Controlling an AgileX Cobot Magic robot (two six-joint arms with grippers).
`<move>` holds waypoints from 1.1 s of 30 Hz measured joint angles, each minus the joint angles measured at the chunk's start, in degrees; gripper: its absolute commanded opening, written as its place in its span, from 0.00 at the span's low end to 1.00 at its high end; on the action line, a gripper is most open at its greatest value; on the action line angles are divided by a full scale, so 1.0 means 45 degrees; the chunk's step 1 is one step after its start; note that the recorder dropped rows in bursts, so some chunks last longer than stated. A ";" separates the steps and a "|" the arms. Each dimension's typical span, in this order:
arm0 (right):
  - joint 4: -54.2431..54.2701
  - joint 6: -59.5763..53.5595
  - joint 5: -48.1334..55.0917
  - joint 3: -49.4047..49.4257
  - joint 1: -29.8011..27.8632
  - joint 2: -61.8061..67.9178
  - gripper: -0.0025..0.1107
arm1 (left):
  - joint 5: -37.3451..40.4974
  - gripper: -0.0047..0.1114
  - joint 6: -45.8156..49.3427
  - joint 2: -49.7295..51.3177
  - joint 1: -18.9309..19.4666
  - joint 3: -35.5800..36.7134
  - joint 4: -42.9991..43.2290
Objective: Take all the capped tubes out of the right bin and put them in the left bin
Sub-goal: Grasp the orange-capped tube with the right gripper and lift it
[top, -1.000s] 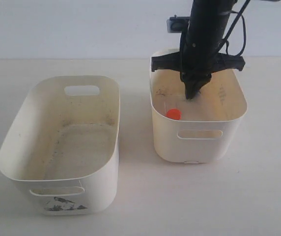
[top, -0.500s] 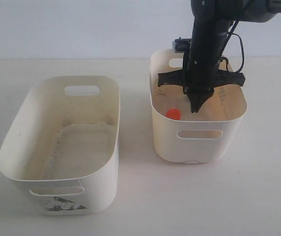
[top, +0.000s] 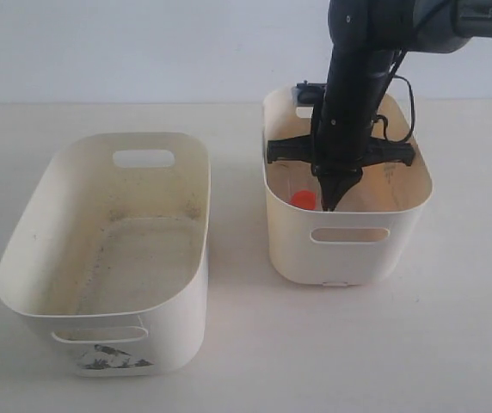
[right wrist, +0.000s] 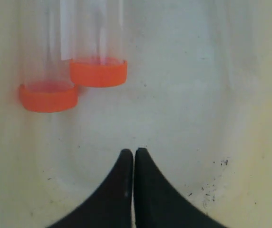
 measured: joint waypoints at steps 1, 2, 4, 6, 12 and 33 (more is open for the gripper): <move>0.0000 -0.0039 0.0000 0.0000 0.0000 0.0132 0.02 | 0.0000 0.08 0.0000 0.0000 0.0000 0.0000 0.0000; -0.0065 -0.0039 -0.0040 0.0000 0.0000 0.0211 0.02 | 0.0000 0.08 0.0000 0.0000 0.0000 0.0000 0.0000; -0.0206 -0.0039 -0.0321 0.0000 0.0000 0.0280 0.02 | 0.0000 0.08 0.0000 0.0000 0.0000 0.0000 0.0000; -0.0293 -0.0039 -0.0604 -0.0028 0.0000 0.0280 0.02 | 0.0000 0.08 0.0000 0.0000 0.0000 0.0000 0.0000; -0.0345 -0.0404 -0.1404 -0.0210 0.0000 0.0280 0.02 | 0.0000 0.08 0.0000 0.0000 0.0000 0.0000 0.0000; -0.0450 -0.1035 -0.2771 -0.0241 0.0000 0.0645 0.68 | 0.0000 0.08 0.0000 0.0000 0.0000 0.0000 0.0000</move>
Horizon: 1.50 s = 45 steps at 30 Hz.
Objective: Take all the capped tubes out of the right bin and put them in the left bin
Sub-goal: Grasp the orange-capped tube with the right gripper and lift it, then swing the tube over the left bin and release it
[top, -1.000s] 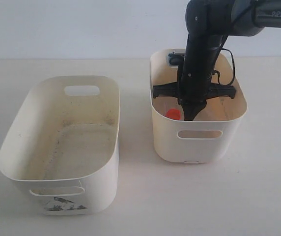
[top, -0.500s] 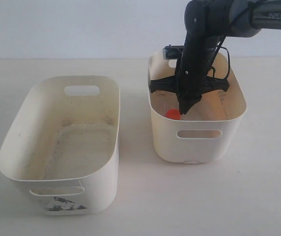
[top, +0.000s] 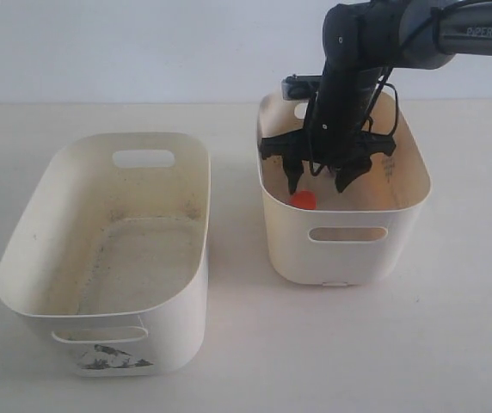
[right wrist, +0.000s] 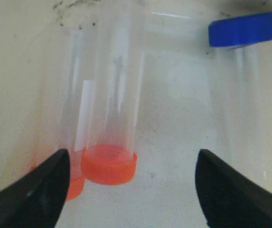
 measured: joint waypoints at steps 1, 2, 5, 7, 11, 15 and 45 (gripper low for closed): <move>0.0021 0.0000 -0.0095 0.0000 -0.0004 0.0000 0.67 | 0.0000 0.08 0.0000 0.0000 0.0000 0.0000 0.0000; 0.0051 0.0000 -0.0204 0.0000 -0.0026 0.0000 0.64 | 0.0000 0.08 0.0000 0.0000 0.0000 0.0000 0.0000; 0.0051 0.0115 -0.0577 0.0000 -0.0026 0.0000 0.51 | 0.0000 0.08 0.0000 0.0000 0.0000 0.0000 0.0000; 0.0079 0.0115 -0.0833 0.0000 -0.0049 0.0000 0.45 | 0.0000 0.08 0.0000 0.0000 0.0000 0.0000 0.0000; 0.0136 0.0115 -0.1352 0.0000 -0.0098 0.0000 0.44 | 0.0000 0.08 0.0000 0.0000 0.0000 0.0000 0.0000; 0.0136 0.0115 -0.1557 0.0000 -0.0116 0.0019 0.44 | 0.0000 0.08 0.0000 0.0000 0.0000 0.0000 0.0000; 0.0313 0.0026 -0.0308 -0.0006 -0.0096 -0.0631 0.02 | 0.0000 0.08 0.0000 0.0000 0.0000 0.0000 0.0000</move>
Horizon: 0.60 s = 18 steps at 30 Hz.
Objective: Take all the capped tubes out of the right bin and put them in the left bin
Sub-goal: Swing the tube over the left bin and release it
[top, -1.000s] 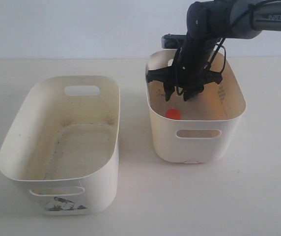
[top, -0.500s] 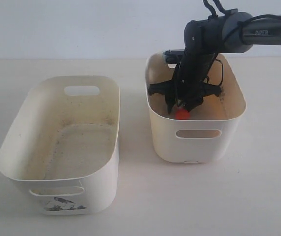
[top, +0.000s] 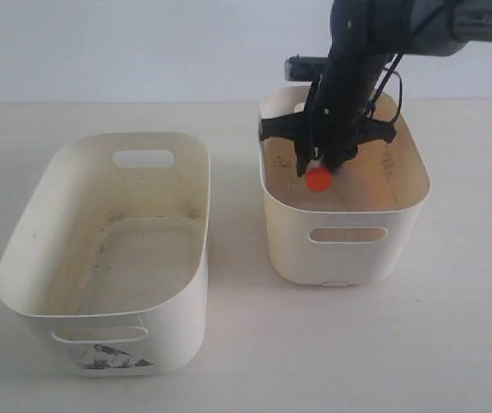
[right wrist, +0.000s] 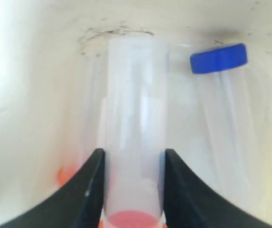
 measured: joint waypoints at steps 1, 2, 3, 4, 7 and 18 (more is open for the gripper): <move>0.0000 -0.0026 0.0192 0.0000 0.0006 -0.0316 0.02 | 0.0000 0.08 0.0000 0.0000 0.0000 0.0000 0.0000; 0.0000 -0.0026 0.0439 0.0000 0.0056 -0.0640 0.02 | 0.0000 0.08 0.0000 0.0000 0.0000 0.0000 0.0000; 0.0000 -0.0049 0.0724 0.0000 0.0083 -0.0958 0.02 | 0.0000 0.08 0.0000 0.0000 0.0000 0.0000 0.0000; 0.0000 -0.0079 0.0955 0.0000 0.0079 -0.1212 0.02 | 0.0000 0.08 0.0000 0.0000 0.0000 0.0000 0.0000; 0.0194 -0.0518 0.1664 0.0000 0.0112 -0.2094 0.02 | 0.0000 0.08 0.0000 0.0000 0.0000 0.0000 0.0000; 0.2976 -0.3832 0.1954 0.0000 0.2723 -0.4156 0.02 | 0.0000 0.08 0.0000 0.0000 0.0000 0.0000 0.0000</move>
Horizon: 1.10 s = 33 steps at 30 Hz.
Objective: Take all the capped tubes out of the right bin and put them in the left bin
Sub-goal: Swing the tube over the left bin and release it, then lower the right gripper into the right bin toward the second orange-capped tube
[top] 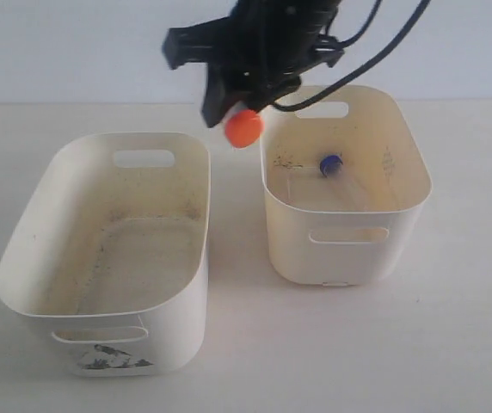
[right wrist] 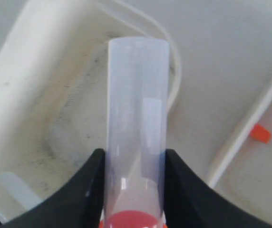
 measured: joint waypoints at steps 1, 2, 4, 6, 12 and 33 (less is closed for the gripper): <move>0.0093 -0.0124 -0.0169 0.0000 0.0374 0.0000 0.02 | 0.0000 0.08 0.0000 0.0000 0.0000 0.0000 0.0000; 0.0145 -0.0179 -0.0406 0.0000 0.0654 0.0052 0.02 | 0.0000 0.08 0.0000 0.0000 0.0000 0.0000 0.0000; 0.0177 -0.0234 -0.0959 0.0000 0.1286 0.0240 0.07 | 0.0000 0.08 0.0000 0.0000 0.0000 0.0000 0.0000; 0.0197 -0.0299 -0.1371 0.0000 0.1724 0.0510 0.20 | 0.0000 0.08 0.0000 0.0000 0.0000 0.0000 0.0000; 0.0197 -0.0254 -0.1626 0.0000 0.2184 0.1705 0.39 | 0.0000 0.08 0.0000 0.0000 0.0000 0.0000 0.0000; -0.3945 0.2860 0.0494 0.0000 -0.2307 0.1969 0.03 | 0.0000 0.08 0.0000 0.0000 0.0000 0.0000 0.0000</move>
